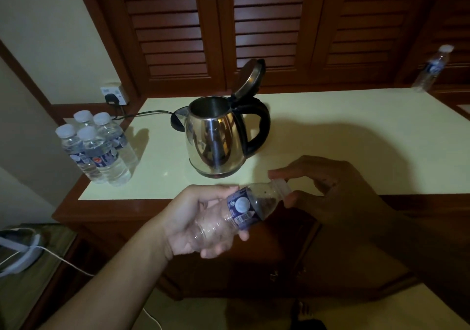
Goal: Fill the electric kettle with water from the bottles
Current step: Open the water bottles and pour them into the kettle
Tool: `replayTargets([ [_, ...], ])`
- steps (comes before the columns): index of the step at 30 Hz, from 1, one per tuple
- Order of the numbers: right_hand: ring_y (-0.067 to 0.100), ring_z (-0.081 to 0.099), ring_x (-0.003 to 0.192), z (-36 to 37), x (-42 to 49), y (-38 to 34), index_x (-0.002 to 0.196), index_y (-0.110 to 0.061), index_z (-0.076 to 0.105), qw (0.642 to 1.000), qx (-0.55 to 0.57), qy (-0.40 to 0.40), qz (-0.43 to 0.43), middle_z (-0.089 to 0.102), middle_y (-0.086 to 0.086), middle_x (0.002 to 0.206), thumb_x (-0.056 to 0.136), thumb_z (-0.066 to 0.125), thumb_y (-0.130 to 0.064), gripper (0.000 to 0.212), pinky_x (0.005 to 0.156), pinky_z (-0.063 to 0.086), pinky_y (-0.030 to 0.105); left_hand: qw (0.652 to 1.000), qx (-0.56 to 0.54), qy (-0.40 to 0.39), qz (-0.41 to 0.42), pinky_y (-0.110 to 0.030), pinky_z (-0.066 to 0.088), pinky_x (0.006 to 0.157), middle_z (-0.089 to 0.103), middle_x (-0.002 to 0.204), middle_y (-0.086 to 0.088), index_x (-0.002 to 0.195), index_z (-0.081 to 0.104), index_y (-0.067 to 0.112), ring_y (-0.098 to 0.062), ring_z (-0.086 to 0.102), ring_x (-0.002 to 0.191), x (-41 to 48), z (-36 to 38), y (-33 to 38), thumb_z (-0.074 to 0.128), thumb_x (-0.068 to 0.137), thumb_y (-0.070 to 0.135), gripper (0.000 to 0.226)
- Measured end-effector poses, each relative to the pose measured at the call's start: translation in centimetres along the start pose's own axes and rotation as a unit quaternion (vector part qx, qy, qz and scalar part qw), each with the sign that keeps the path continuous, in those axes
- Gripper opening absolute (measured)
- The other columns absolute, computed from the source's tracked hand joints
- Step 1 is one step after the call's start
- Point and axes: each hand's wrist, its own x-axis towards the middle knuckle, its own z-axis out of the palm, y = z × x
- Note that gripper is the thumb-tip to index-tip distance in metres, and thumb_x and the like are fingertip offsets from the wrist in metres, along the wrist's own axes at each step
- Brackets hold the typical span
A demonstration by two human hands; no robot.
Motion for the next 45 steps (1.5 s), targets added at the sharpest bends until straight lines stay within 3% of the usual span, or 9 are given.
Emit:
replayTargets([
  [6,0.018,0.047,0.065,-0.7,1.7,1.5,0.069,-0.008,0.058,0.983,-0.151,0.037,-0.095,0.053,0.004,0.065,0.105,0.040,-0.046,0.055,0.062,0.034,0.025,0.995,-0.038,-0.089,-0.038,-0.025,0.053,0.036,0.074,0.084,-0.028,0.126,0.053,-0.014,-0.030,0.070,0.048,3.2,0.7,0.3,0.070,0.094,0.034,0.060],
  [10,0.026,0.042,0.046,-1.9,2.2,3.3,0.057,-0.010,0.045,0.988,-0.146,0.044,0.012,0.040,0.008,0.050,0.105,0.039,-0.036,0.056,0.051,0.034,0.040,0.986,0.118,0.080,0.089,-0.024,0.045,0.036,0.068,0.074,-0.032,0.102,0.068,-0.012,-0.028,0.062,0.041,5.4,2.1,1.5,0.069,0.094,0.033,0.046],
  [13,0.026,0.040,0.044,-3.4,2.0,4.9,0.053,-0.015,0.033,0.981,-0.107,0.023,0.160,0.033,0.011,0.048,0.105,0.042,-0.036,0.057,0.053,0.034,0.039,0.892,0.357,0.205,0.188,-0.025,0.040,0.042,0.069,0.063,-0.023,0.079,0.074,0.009,-0.026,0.058,0.042,7.3,3.9,1.8,0.061,0.103,0.049,0.049],
  [17,0.024,0.055,0.060,-5.4,2.2,7.1,0.066,-0.008,0.054,0.956,-0.117,0.025,0.267,0.056,0.011,0.062,0.100,0.038,-0.061,0.066,0.065,0.046,0.038,0.682,0.575,0.295,0.343,-0.031,0.050,0.055,0.070,0.080,0.003,0.112,0.075,0.018,-0.012,0.066,0.066,11.5,4.4,1.5,0.062,0.101,0.049,0.035],
  [19,0.016,0.059,0.064,-7.0,2.3,8.8,0.079,-0.011,0.063,0.948,-0.112,0.046,0.294,0.064,0.005,0.072,0.090,0.034,-0.074,0.070,0.064,0.047,0.032,0.640,0.597,0.338,0.346,-0.024,0.054,0.069,0.069,0.101,0.009,0.127,0.071,0.024,-0.008,0.067,0.085,14.5,4.5,1.9,0.065,0.091,0.060,0.051],
  [26,0.004,0.063,0.079,-16.3,3.0,16.6,0.098,-0.027,0.071,0.952,0.026,0.135,0.274,0.070,-0.014,0.087,0.099,0.055,-0.046,0.024,0.068,0.048,0.015,0.766,0.539,0.258,0.236,-0.030,0.056,0.098,0.071,0.122,0.012,0.129,0.052,0.073,-0.004,0.067,0.111,25.2,7.1,5.4,0.067,0.089,0.048,0.049],
  [37,0.013,0.071,0.103,-29.3,2.4,29.0,0.116,-0.032,0.074,0.934,0.159,0.197,0.251,0.075,-0.012,0.113,0.102,0.050,-0.043,0.030,0.091,0.057,0.038,0.792,0.485,0.287,0.235,-0.044,0.061,0.095,0.076,0.112,0.012,0.128,0.066,0.038,-0.009,0.072,0.106,44.8,11.4,10.6,0.080,0.084,0.032,0.046],
  [41,0.018,0.071,0.090,-31.6,1.0,35.7,0.104,-0.027,0.073,0.899,0.138,0.263,0.322,0.074,0.000,0.094,0.092,0.052,-0.053,0.035,0.095,0.054,0.055,0.793,0.468,0.298,0.252,-0.028,0.059,0.090,0.072,0.121,0.006,0.131,0.064,0.031,-0.003,0.070,0.103,52.3,12.3,12.1,0.080,0.085,0.020,0.049],
  [45,0.014,0.067,0.100,-33.9,0.0,42.2,0.112,-0.026,0.073,0.861,0.103,0.323,0.379,0.074,-0.005,0.108,0.093,0.060,-0.041,0.028,0.100,0.052,0.041,0.801,0.440,0.314,0.255,-0.015,0.055,0.080,0.072,0.113,0.010,0.130,0.062,0.029,0.001,0.069,0.097,59.2,13.0,13.8,0.081,0.090,0.017,0.045],
])
